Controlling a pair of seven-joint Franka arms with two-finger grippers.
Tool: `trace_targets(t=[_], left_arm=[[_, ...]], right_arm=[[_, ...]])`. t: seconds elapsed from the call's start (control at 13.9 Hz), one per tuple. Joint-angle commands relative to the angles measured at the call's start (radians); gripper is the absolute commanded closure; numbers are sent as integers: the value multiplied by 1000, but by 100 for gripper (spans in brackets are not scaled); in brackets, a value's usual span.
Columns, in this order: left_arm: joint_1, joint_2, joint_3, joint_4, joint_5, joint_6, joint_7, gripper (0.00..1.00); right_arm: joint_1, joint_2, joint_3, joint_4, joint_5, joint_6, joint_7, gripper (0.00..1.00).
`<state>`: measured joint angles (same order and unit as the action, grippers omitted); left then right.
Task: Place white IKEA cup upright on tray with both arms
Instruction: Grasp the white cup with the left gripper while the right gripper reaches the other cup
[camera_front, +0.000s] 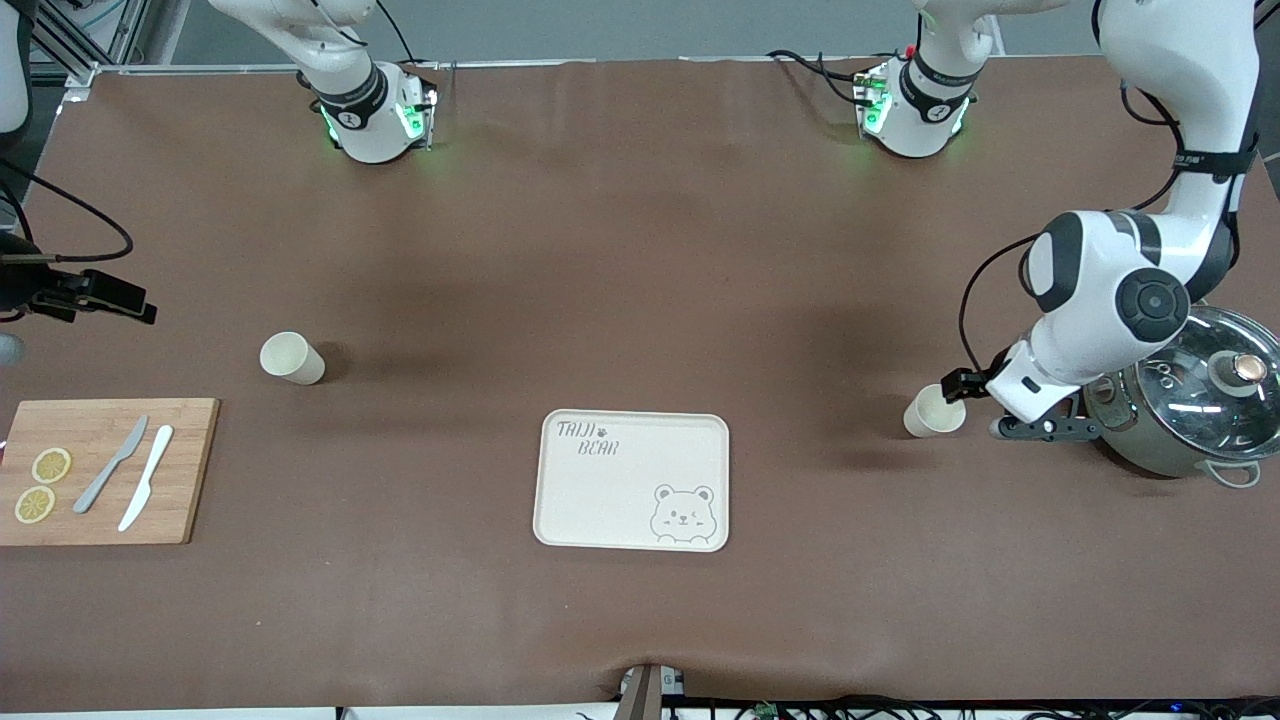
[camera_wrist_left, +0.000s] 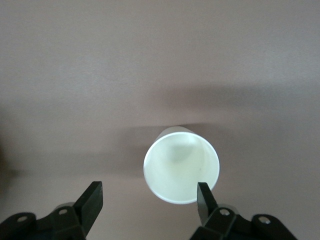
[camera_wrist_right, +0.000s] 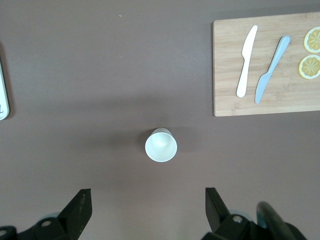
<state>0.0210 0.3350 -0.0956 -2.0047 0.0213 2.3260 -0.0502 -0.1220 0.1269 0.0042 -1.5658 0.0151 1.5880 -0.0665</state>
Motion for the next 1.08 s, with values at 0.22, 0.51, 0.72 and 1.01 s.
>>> trace_targets(t=[0.22, 0.51, 0.72, 1.01], left_arm=[[4, 79, -4, 0, -7, 87, 12, 29], [5, 87, -4, -8, -9, 90, 15, 76], [-1, 113, -4, 12, -12, 85, 0, 100], [-29, 111, -4, 81, -17, 49, 0, 100]], right_arm=[[-37, 74, 13, -14, -21, 16, -4, 0], [-51, 82, 13, -104, -20, 159, -6, 0], [-54, 80, 13, -193, -20, 274, -6, 0], [-79, 80, 13, -359, -20, 454, -6, 7]])
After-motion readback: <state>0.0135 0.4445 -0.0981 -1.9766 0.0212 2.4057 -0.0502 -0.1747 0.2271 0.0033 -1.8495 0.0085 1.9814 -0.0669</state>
